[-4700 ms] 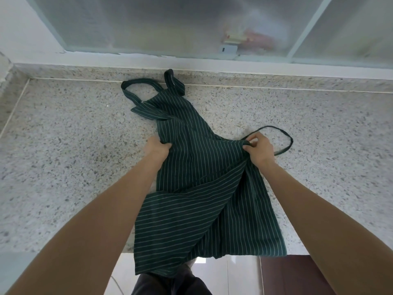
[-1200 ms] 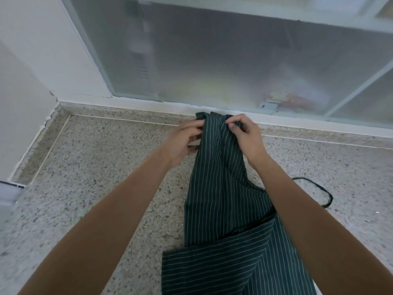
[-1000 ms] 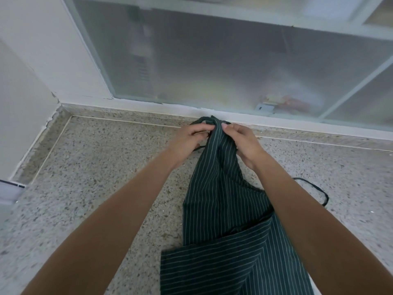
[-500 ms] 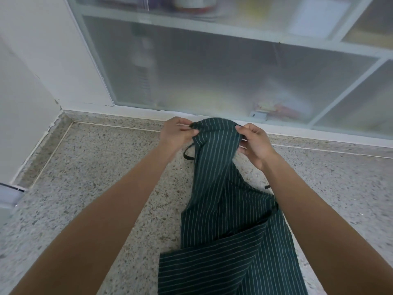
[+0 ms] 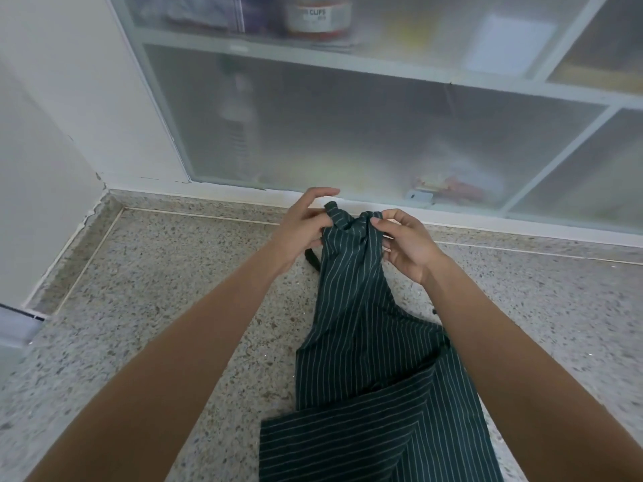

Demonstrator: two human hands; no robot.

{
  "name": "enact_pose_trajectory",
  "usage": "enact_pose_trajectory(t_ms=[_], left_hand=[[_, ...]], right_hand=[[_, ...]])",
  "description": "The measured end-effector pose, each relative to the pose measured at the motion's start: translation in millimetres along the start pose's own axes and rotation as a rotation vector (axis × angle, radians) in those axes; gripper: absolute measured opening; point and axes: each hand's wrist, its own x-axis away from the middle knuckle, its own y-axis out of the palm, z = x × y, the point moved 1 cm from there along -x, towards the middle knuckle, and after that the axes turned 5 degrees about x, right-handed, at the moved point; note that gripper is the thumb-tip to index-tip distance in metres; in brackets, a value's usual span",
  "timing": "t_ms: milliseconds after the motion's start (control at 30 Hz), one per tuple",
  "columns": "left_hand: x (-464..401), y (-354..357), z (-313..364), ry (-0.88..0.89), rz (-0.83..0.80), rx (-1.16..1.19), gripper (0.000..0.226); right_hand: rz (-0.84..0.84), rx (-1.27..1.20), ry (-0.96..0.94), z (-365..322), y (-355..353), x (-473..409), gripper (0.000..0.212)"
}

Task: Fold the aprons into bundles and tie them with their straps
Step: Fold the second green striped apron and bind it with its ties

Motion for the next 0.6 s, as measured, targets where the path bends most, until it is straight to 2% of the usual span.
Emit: enact_pose_trajectory(t_ms=[33, 100, 167, 300, 400, 500, 533, 600], left_hand=[[-0.1, -1.3, 2.4, 0.052, -0.031, -0.13, 0.038], [-1.0, -2.9, 6.1, 0.159, -0.065, -0.437, 0.025], [-3.7, -5.9, 10.4, 0.196, -0.048, -0.549, 0.01], [-5.4, -14.9, 25.0, 0.047, -0.087, -0.288, 0.013], [-14.2, -15.7, 30.7, 0.09, -0.03, -0.414, 0.02], [-15.7, -7.6, 34.3, 0.128, 0.112, -0.301, 0.019], [-14.4, -5.8, 32.9, 0.082, 0.159, -0.216, 0.03], [-9.9, -3.6, 22.3, -0.117, 0.184, -0.139, 0.06]], right_hand=[[0.008, 0.0, -0.011, -0.2, -0.7, 0.8, 0.017], [0.022, -0.02, -0.028, -0.8, -0.9, 2.2, 0.016], [0.036, -0.019, -0.037, -3.0, -0.2, 4.6, 0.019], [0.092, -0.006, -0.057, -4.8, -2.1, 9.0, 0.021], [0.101, 0.0, -0.056, -5.4, -0.6, 10.7, 0.019], [0.109, 0.001, -0.064, -8.2, 2.9, 10.8, 0.022], [0.11, -0.003, -0.076, -9.4, 4.0, 11.2, 0.023], [0.11, -0.045, -0.096, -11.1, 5.9, 13.5, 0.024]])
